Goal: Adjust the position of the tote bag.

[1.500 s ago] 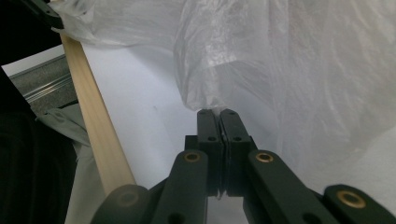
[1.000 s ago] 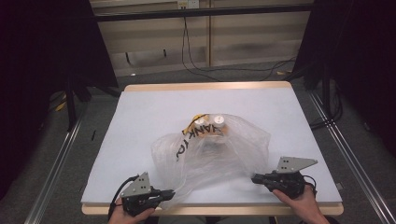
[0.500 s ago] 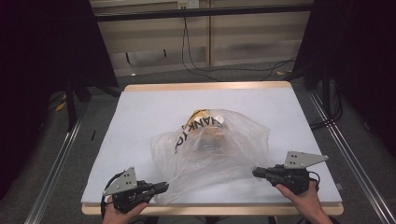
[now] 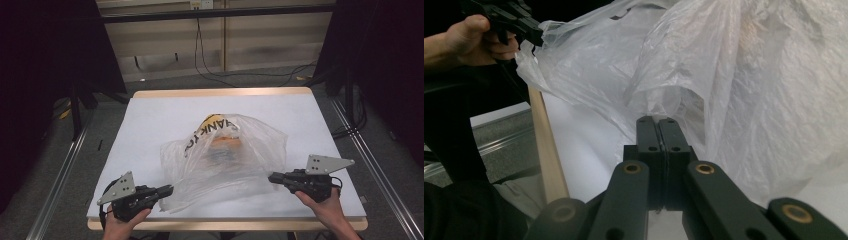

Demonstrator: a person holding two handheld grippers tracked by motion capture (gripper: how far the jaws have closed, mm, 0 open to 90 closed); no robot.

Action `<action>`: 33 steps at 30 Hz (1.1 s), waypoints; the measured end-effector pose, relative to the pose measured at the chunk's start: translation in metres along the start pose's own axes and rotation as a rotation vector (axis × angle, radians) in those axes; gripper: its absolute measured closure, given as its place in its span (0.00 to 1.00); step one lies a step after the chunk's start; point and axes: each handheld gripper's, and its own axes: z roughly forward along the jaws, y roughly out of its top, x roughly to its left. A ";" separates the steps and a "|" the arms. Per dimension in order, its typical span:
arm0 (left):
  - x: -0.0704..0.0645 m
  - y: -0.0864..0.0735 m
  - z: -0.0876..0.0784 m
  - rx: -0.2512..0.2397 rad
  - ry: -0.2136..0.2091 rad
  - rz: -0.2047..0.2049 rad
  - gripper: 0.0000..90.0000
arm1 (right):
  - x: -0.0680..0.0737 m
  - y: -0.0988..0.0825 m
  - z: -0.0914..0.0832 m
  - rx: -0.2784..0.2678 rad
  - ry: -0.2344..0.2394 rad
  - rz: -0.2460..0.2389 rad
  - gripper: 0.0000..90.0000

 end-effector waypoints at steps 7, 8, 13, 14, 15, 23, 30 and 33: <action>0.001 0.017 -0.004 -0.023 0.000 0.012 1.00 | -0.005 0.021 -0.006 -0.048 -0.013 -0.021 1.00; 0.001 0.019 -0.005 -0.030 0.000 0.010 1.00 | -0.006 0.024 -0.007 -0.052 -0.017 -0.024 1.00; 0.007 0.029 -0.008 -0.051 0.019 0.014 1.00 | -0.009 0.038 -0.009 -0.100 -0.018 -0.039 1.00; 0.008 0.030 -0.009 -0.057 0.010 0.025 1.00 | -0.010 0.041 -0.008 -0.103 -0.018 -0.048 1.00; 0.008 0.033 -0.010 -0.059 0.019 0.027 1.00 | -0.011 0.042 -0.007 -0.107 -0.013 -0.051 1.00; 0.015 0.052 -0.017 -0.098 0.051 0.053 1.00 | -0.015 0.060 -0.006 -0.142 -0.023 -0.070 1.00; 0.021 0.062 -0.021 -0.133 0.062 0.048 1.00 | -0.020 0.077 -0.006 -0.156 -0.050 -0.074 1.00; 0.024 0.064 -0.023 -0.139 0.066 0.048 1.00 | -0.022 0.082 -0.006 -0.182 -0.042 -0.070 1.00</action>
